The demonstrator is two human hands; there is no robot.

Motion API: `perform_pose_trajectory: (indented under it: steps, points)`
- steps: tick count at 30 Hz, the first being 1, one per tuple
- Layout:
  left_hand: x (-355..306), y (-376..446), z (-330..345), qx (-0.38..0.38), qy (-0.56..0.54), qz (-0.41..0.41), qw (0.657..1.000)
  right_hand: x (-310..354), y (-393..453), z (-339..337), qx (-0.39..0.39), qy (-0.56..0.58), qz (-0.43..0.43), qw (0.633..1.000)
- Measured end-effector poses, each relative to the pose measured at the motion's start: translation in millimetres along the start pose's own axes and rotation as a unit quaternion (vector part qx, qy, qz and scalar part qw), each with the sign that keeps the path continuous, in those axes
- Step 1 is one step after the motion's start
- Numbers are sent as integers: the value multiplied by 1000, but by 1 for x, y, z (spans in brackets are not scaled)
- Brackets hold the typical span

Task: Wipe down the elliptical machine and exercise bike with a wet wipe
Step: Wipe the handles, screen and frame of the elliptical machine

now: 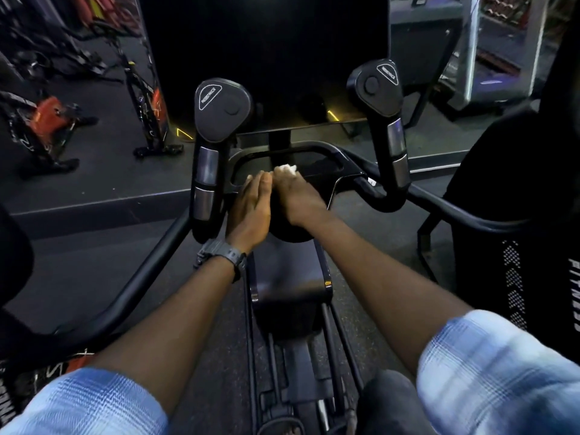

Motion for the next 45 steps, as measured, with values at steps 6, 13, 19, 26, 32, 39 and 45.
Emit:
perform_pose_trajectory:
  steps: [6, 13, 19, 26, 32, 39, 45]
  points:
    - [-1, -1, -4, 2, -17, -12, 1000, 37, -57, 4, 36, 61, -36, 997]
    - [-3, -3, 0, 28, -3, -8, 1000, -8, -80, -20, -19, -105, -102, 989]
    - [-10, -9, 14, 69, 57, -5, 996, 19, -68, 0, 35, -116, -27, 992]
    - [12, 6, 13, 68, 150, 66, 984, -9, -95, -8, -20, 9, -80, 997]
    - [29, 7, 8, 40, 272, 36, 961, -81, -73, -1, 38, 74, 92, 992]
    - [19, 15, 17, 49, 304, 4, 951, -113, 13, -10, 84, 9, 190, 978]
    - [7, 49, 32, 60, 318, -11, 946, -62, 25, 5, 132, -2, 38, 991]
Point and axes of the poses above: each hand's wrist, its own y-axis towards the middle knuckle, its own z-axis out of the palm, x = y × z, the point moved 9 cm from there along y, towards the middle knuckle, and after that the axes turned 2 degrees about -y, right-handed, at the moved point
